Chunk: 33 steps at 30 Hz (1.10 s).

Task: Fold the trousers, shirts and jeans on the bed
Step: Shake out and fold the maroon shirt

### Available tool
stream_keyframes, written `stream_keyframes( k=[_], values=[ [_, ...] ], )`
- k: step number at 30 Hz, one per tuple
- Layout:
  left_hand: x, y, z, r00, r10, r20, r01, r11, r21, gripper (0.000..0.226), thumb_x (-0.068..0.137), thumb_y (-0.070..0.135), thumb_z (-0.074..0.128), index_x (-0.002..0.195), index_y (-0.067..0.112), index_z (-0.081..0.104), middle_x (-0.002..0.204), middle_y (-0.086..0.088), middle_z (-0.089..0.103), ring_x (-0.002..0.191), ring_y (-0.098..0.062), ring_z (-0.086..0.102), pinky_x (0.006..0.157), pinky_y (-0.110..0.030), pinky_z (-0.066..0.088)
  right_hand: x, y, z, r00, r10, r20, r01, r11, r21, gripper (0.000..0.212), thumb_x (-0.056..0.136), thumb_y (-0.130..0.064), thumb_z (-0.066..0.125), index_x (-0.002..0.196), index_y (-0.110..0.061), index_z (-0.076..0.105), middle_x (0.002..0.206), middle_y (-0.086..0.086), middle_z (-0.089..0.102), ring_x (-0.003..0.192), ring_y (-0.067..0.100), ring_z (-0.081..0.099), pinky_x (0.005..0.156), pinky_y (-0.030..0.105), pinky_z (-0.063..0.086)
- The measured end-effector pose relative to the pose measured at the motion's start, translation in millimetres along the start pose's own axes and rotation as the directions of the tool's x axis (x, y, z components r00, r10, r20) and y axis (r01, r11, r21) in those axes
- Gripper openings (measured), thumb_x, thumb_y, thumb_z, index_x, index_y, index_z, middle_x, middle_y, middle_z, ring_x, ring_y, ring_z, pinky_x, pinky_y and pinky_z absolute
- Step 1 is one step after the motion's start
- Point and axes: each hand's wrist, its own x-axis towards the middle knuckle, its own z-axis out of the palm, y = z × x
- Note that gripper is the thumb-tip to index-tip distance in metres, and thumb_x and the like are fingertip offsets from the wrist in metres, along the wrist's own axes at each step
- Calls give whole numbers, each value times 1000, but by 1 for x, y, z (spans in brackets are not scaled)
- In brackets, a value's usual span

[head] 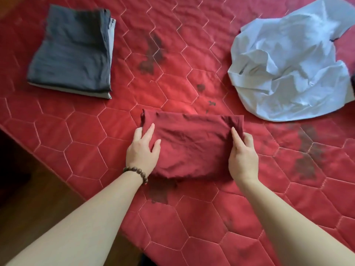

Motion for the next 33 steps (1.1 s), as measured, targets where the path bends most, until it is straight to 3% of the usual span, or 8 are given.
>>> stream_keyframes(
  k=[5, 8, 11, 14, 16, 18, 24, 33],
  values=[
    [5, -12, 6, 972, -78, 220, 33, 979, 200, 52, 98, 44, 39, 147, 40, 26, 152, -8, 26, 104, -38, 60, 86, -39, 48, 7, 17, 5, 942, 42, 334, -31, 999, -38, 52, 99, -16, 40, 148, -30, 31, 148, 11, 26, 112, 36, 52, 92, 35, 41],
    [1, -10, -1, 1000, -21, 21, 14, 958, 285, 47, 95, 38, 46, 141, 29, 44, 143, -14, 36, 106, -37, 56, 88, -45, 43, 7, 11, -4, 996, 28, 89, -9, 979, -204, 52, 94, -26, 55, 144, -27, 41, 152, 16, 27, 125, 38, 40, 101, 45, 35],
    [5, 4, -2, 952, 238, -191, -170, 934, 315, 36, 89, 23, 51, 123, 15, 60, 133, -15, 49, 116, -34, 48, 92, -49, 37, 7, -18, 0, 965, -250, -74, 231, 952, -202, 49, 89, -18, 56, 137, -10, 51, 147, 19, 39, 130, 37, 40, 107, 47, 31],
    [10, 22, 17, 890, 456, -12, -426, 839, 338, 46, 88, 16, 39, 131, 8, 55, 143, -15, 46, 132, -31, 42, 108, -47, 34, 5, -57, 33, 875, -466, 132, 483, 862, -156, 51, 88, -12, 53, 138, -7, 50, 147, 13, 42, 138, 32, 36, 114, 50, 27],
    [12, 22, 33, 890, 424, 170, -455, 789, 413, 53, 94, 17, 26, 144, 6, 37, 154, -11, 30, 143, -26, 26, 117, -45, 21, 2, -74, 60, 815, -508, 277, 560, 815, -150, 52, 91, -14, 50, 142, -9, 44, 152, 7, 37, 143, 27, 28, 116, 51, 22],
    [17, 9, 45, 909, 333, 250, -415, 781, 468, 55, 98, 25, 18, 150, 10, 21, 159, -5, 17, 147, -23, 11, 120, -43, 9, 2, -75, 81, 809, -464, 361, 549, 817, -179, 53, 97, -23, 45, 148, -13, 35, 156, 2, 28, 146, 24, 20, 117, 52, 18],
    [20, -5, 58, 913, 344, 219, -407, 795, 449, 64, 92, 44, 32, 150, 16, 29, 158, -2, 21, 146, -30, 16, 117, -47, 18, 17, -29, 76, 858, -391, 332, 493, 807, -325, 59, 94, -58, 33, 148, -37, 28, 159, 1, 19, 148, 21, 13, 118, 53, 7],
    [22, -7, 61, 924, 308, 226, -380, 813, 441, 78, 83, 65, 33, 151, 31, 20, 159, -18, 5, 146, -37, 5, 117, -49, 15, 27, 6, 60, 948, -206, 244, 276, 911, -305, 62, 92, -62, 27, 150, -45, 10, 162, 6, -4, 148, 20, -9, 119, 50, 0]
  ],
)
